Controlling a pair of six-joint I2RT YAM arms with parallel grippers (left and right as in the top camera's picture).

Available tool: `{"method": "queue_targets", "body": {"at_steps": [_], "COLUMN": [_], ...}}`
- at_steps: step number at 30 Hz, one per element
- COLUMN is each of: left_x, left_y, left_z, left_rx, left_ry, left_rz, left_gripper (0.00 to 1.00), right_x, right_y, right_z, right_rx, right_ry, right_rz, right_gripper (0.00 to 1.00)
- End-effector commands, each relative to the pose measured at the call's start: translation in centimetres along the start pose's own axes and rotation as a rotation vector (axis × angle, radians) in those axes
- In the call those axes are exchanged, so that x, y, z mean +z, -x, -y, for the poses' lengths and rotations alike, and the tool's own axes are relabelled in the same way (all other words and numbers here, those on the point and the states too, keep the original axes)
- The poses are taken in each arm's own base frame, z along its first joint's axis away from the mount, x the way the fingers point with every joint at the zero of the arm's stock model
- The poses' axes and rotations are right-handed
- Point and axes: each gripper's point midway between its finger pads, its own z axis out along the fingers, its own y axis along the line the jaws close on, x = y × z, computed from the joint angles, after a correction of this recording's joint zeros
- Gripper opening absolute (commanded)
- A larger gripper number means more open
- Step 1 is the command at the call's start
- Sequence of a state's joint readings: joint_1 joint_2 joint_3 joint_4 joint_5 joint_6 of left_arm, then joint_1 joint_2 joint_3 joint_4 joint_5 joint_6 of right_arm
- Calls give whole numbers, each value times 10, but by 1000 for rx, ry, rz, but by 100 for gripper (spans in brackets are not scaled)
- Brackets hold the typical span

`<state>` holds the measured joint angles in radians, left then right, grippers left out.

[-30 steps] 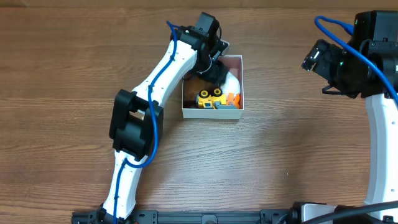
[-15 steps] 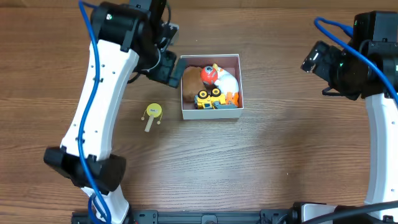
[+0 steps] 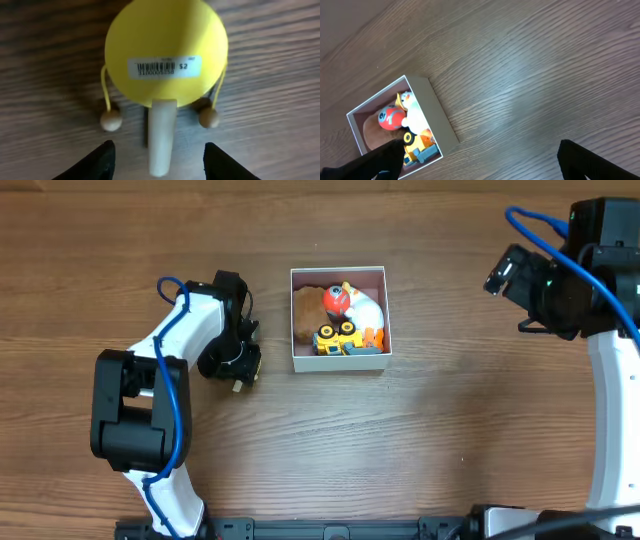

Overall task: Pack container
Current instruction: 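Grasp the yellow hand drum rattle with the left gripper, then place the drum rattle into the box with the left gripper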

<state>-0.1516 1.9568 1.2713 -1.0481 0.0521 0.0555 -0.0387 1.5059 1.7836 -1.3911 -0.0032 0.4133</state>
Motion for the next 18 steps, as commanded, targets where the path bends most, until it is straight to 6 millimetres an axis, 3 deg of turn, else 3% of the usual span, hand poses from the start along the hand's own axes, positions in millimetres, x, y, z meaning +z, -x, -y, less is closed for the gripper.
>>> {"method": "queue_targets", "body": {"at_steps": [1, 2, 4, 5, 7, 9, 11, 15, 18], "left_x": [9, 13, 19, 21, 21, 14, -10, -128, -206], "left_y": [-3, 0, 1, 2, 6, 6, 10, 33, 38], "left_z": [4, 4, 3, 3, 3, 4, 5, 16, 55], "left_rx": [18, 19, 20, 21, 21, 20, 9, 13, 152], "left_ry": [-14, -13, -12, -11, -11, -13, -16, -18, -27], "left_rz": [5, 22, 37, 45, 61, 50, 36, 160, 328], "left_gripper": [55, 48, 44, 37, 9, 4, 4, 4, 4], "right_x": [-5, -5, -5, -5, -5, -5, -5, -5, -5], "right_y": [2, 2, 2, 2, 2, 2, 2, 1, 1], "right_z": [0, 0, 1, 0, 0, 1, 0, 1, 1], "right_rx": [1, 1, 1, 1, 1, 1, 1, 1, 1], "right_ry": [5, 4, 3, 4, 3, 3, 3, 1, 2], "right_rz": [18, 16, 15, 15, 15, 15, 15, 11, 12], "right_gripper": [100, 100, 100, 100, 100, 100, 100, 100, 100]}}
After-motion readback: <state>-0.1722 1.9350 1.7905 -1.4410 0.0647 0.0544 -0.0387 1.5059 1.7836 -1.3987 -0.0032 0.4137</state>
